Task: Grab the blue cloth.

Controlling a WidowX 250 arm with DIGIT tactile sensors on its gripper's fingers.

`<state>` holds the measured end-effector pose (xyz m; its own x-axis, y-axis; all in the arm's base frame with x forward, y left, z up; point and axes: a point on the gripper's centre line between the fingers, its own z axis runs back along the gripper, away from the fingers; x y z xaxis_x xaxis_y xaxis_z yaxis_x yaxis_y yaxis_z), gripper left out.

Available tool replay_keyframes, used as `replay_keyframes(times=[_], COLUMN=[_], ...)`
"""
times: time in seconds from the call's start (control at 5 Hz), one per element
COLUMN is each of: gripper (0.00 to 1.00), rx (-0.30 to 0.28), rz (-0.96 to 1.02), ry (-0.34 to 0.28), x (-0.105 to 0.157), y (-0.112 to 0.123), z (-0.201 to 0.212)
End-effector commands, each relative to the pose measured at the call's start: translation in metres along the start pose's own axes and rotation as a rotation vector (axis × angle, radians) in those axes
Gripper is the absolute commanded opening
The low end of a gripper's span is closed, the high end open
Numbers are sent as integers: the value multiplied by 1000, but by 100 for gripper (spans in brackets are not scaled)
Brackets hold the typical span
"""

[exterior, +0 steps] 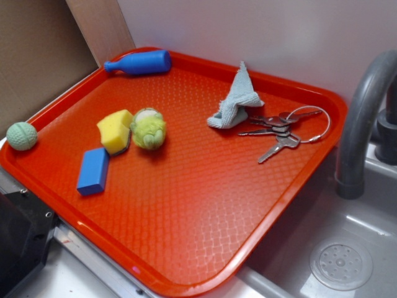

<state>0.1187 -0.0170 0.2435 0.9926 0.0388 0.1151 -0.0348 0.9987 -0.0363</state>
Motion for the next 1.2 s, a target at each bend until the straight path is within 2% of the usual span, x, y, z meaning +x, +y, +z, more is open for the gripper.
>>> replay_keyframes(times=[0.0, 0.2, 0.4, 0.6, 0.8, 1.0], gripper=[100, 100, 100, 100, 100, 100], rx=[0, 56, -3, -86, -102, -102], rz=[0, -98, -12, 175, 288, 288], ry=[0, -17, -39, -171, -167, -167], x=[0, 43, 70, 107, 121, 121], y=[0, -31, -37, -38, -33, -33], z=[0, -56, -101, -130, -139, -139])
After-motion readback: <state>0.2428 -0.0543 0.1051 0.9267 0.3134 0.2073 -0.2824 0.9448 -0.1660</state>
